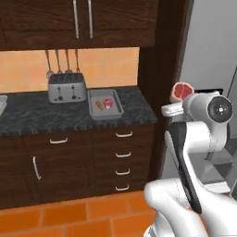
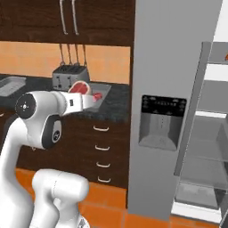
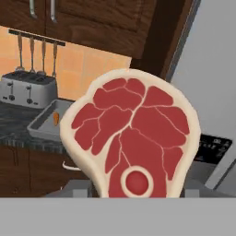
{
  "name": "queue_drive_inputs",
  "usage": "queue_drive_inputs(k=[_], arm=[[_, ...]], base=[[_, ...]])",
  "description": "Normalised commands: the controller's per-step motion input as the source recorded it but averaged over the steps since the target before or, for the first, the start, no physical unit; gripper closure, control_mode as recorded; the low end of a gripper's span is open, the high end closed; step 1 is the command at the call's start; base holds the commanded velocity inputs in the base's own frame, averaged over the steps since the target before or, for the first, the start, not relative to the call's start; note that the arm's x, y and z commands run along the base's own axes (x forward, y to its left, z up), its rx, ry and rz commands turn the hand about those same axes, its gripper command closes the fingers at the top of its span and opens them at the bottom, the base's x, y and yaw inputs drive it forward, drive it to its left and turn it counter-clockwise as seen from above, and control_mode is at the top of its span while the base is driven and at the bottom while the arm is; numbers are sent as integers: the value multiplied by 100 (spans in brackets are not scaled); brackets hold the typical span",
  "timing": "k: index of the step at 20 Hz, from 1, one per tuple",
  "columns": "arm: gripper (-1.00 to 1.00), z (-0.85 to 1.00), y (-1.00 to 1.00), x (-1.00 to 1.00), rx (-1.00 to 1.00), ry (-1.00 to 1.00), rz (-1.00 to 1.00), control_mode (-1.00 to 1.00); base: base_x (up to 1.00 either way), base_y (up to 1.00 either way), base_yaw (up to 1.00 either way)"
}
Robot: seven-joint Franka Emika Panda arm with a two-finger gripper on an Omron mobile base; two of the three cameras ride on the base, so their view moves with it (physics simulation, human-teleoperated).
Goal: Place one carrot and one steak in each tupperware on the nearby counter, to pack two identical lunches.
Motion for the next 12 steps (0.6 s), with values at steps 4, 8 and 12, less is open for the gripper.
queue_drive_inputs(k=[4,8,12], arm=[[100,0,0,0,0,0,0,100],[100,0,0,0,0,0,0,100],[100,0,0,0,0,0,0,100]], base=[[1,100,57],[23,100,48],[57,100,40]])
